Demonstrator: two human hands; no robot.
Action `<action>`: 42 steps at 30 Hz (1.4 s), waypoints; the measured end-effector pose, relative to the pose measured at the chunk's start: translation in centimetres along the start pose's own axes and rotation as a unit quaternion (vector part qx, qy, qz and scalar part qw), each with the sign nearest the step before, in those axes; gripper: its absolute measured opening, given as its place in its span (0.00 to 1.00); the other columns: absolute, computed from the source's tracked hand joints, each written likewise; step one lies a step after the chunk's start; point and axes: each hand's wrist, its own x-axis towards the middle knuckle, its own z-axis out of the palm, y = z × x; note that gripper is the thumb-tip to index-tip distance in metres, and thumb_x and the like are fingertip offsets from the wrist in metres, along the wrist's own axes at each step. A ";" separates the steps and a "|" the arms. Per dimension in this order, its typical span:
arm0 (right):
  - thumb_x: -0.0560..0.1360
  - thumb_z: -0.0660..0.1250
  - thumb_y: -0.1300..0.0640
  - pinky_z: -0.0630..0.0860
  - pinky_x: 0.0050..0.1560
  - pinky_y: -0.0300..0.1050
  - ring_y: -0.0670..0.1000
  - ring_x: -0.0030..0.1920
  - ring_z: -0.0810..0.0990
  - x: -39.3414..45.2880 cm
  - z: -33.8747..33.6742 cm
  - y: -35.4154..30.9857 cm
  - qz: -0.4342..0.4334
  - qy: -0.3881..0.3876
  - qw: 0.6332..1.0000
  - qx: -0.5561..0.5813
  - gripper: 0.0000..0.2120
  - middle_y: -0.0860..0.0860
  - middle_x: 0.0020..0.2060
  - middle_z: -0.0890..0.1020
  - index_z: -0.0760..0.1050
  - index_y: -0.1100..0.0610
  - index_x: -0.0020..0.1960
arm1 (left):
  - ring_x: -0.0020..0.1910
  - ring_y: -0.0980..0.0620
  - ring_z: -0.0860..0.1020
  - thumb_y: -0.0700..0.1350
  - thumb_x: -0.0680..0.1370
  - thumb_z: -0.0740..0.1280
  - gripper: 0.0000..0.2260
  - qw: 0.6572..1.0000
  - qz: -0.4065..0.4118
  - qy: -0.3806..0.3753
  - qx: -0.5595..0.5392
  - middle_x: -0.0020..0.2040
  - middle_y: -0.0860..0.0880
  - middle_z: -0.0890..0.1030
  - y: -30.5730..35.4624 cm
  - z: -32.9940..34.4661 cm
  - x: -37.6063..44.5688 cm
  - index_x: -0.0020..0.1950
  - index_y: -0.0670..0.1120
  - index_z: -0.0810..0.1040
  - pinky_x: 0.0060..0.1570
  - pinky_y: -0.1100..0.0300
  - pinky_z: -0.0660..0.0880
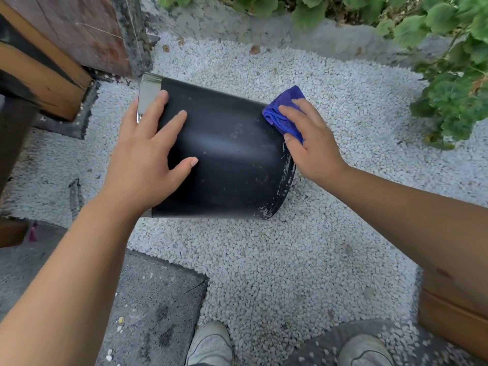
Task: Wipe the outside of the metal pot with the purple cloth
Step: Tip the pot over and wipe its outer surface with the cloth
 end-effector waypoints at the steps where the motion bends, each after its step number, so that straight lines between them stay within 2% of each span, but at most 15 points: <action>1: 0.77 0.62 0.64 0.63 0.69 0.46 0.60 0.69 0.68 -0.1 -0.1 0.0 -0.001 0.000 1.000 0.002 0.22 0.55 0.72 0.66 0.70 0.56 0.71 | 0.73 0.25 0.58 0.53 0.75 0.72 0.32 1.000 0.004 0.005 0.001 0.78 0.37 0.61 0.1 0.1 0.1 0.74 0.41 0.70 0.75 0.39 0.52; 4: 0.76 0.63 0.64 0.68 0.66 0.54 0.61 0.65 0.70 -0.7 -0.3 0.1 -0.010 -0.005 1.000 -0.002 0.22 0.55 0.69 0.68 0.70 0.57 0.70 | 0.73 0.24 0.58 0.51 0.74 0.73 0.33 1.000 0.006 0.007 0.003 0.79 0.37 0.60 0.0 0.2 0.6 0.75 0.42 0.69 0.74 0.37 0.53; 8: 0.72 0.66 0.61 0.64 0.63 0.47 0.62 0.59 0.72 -2.2 -0.4 0.4 -0.046 -0.006 0.998 -0.043 0.21 0.56 0.64 0.71 0.72 0.57 0.65 | 0.72 0.23 0.58 0.52 0.74 0.72 0.33 1.000 -0.008 -0.007 0.007 0.79 0.38 0.59 -0.3 0.3 0.7 0.76 0.42 0.68 0.72 0.34 0.55; 12: 0.68 0.68 0.61 0.72 0.57 0.57 0.60 0.54 0.73 -3.5 -0.3 0.7 -0.081 -0.008 0.993 -0.081 0.21 0.56 0.58 0.72 0.72 0.55 0.61 | 0.71 0.22 0.58 0.52 0.74 0.73 0.33 1.000 -0.004 -0.013 0.012 0.79 0.38 0.59 -0.4 0.2 0.8 0.76 0.42 0.68 0.72 0.33 0.56; 18: 0.68 0.69 0.41 0.70 0.51 0.48 0.56 0.51 0.72 -4.5 -0.4 1.1 -0.116 -0.040 0.986 -0.110 0.22 0.50 0.54 0.69 0.72 0.50 0.57 | 0.73 0.26 0.58 0.55 0.76 0.70 0.31 0.999 0.001 -0.023 -0.031 0.79 0.40 0.61 -0.9 0.3 0.9 0.75 0.43 0.69 0.72 0.35 0.57; 20: 0.70 0.67 0.39 0.67 0.50 0.45 0.53 0.50 0.72 -4.2 -0.4 1.0 -0.079 -0.022 0.993 -0.089 0.19 0.46 0.52 0.68 0.73 0.50 0.53 | 0.75 0.32 0.60 0.53 0.76 0.67 0.28 0.993 0.047 0.018 -0.105 0.78 0.40 0.61 -1.1 0.1 0.9 0.73 0.41 0.71 0.76 0.44 0.57; 23: 0.74 0.66 0.47 0.64 0.43 0.40 0.47 0.43 0.72 -3.0 -0.2 0.9 -0.030 0.019 0.998 -0.056 0.09 0.43 0.49 0.68 0.74 0.51 0.47 | 0.76 0.44 0.65 0.36 0.77 0.67 0.26 0.909 -0.028 0.111 -0.401 0.76 0.41 0.61 -0.7 0.0 0.2 0.73 0.41 0.65 0.75 0.52 0.63; 25: 0.75 0.67 0.51 0.63 0.40 0.39 0.46 0.41 0.71 -2.0 0.0 0.8 -0.019 0.019 0.998 -0.064 0.06 0.43 0.50 0.69 0.74 0.53 0.47 | 0.66 0.54 0.77 0.31 0.77 0.65 0.24 0.822 -0.157 0.103 -0.537 0.70 0.46 0.74 -0.5 -0.2 -0.7 0.71 0.42 0.64 0.67 0.54 0.73; 26: 0.76 0.67 0.52 0.64 0.40 0.40 0.46 0.41 0.72 -1.5 0.1 0.8 -0.012 0.015 0.998 -0.064 0.06 0.43 0.50 0.69 0.73 0.53 0.47 | 0.61 0.56 0.80 0.30 0.78 0.65 0.23 0.813 -0.189 0.079 -0.545 0.64 0.49 0.80 -0.4 -0.2 -1.3 0.70 0.41 0.64 0.63 0.55 0.76; 28: 0.76 0.68 0.53 0.65 0.41 0.41 0.47 0.43 0.73 -0.8 0.2 0.9 0.009 0.010 0.999 -0.048 0.06 0.44 0.52 0.70 0.73 0.53 0.49 | 0.62 0.53 0.80 0.27 0.78 0.64 0.27 0.845 -0.183 0.003 -0.502 0.62 0.50 0.82 -0.9 -0.2 -2.8 0.74 0.41 0.63 0.65 0.52 0.75; 30: 0.75 0.68 0.53 0.67 0.43 0.41 0.47 0.46 0.74 -0.4 0.2 1.3 0.036 0.008 0.999 -0.021 0.08 0.44 0.54 0.68 0.72 0.51 0.53 | 0.68 0.52 0.76 0.30 0.77 0.66 0.38 0.878 -0.140 -0.073 -0.451 0.72 0.52 0.75 -1.2 -0.2 -3.9 0.81 0.49 0.54 0.69 0.47 0.69; 33: 0.74 0.71 0.55 0.66 0.56 0.29 0.45 0.56 0.70 0.0 -0.1 1.9 0.078 0.002 0.996 0.050 0.19 0.48 0.58 0.64 0.70 0.48 0.62 | 0.61 0.62 0.78 0.33 0.78 0.69 0.48 0.888 -0.139 -0.116 -0.422 0.75 0.70 0.62 -0.7 0.3 -4.7 0.79 0.66 0.41 0.66 0.46 0.72; 35: 0.74 0.71 0.54 0.60 0.57 0.21 0.44 0.60 0.69 0.2 -0.4 2.2 0.102 -0.016 0.992 0.076 0.23 0.48 0.61 0.65 0.70 0.47 0.66 | 0.55 0.64 0.80 0.33 0.79 0.67 0.44 0.892 -0.132 -0.098 -0.421 0.73 0.73 0.64 0.1 0.5 -4.3 0.78 0.69 0.48 0.60 0.54 0.78; 38: 0.76 0.69 0.53 0.61 0.63 0.28 0.44 0.63 0.70 0.5 -0.6 2.9 0.112 -0.037 0.991 0.064 0.23 0.46 0.64 0.70 0.70 0.47 0.70 | 0.59 0.73 0.74 0.31 0.79 0.66 0.41 0.904 -0.088 -0.042 -0.417 0.69 0.79 0.64 1.6 0.4 -2.8 0.73 0.73 0.58 0.52 0.75 0.73; 42: 0.76 0.69 0.54 0.59 0.63 0.23 0.41 0.63 0.68 -0.5 -0.4 3.7 0.117 -0.037 0.990 0.063 0.22 0.48 0.68 0.70 0.71 0.47 0.70 | 0.60 0.74 0.72 0.30 0.77 0.65 0.33 0.883 -0.102 0.022 -0.457 0.65 0.69 0.70 3.0 0.9 -0.4 0.67 0.66 0.68 0.53 0.76 0.71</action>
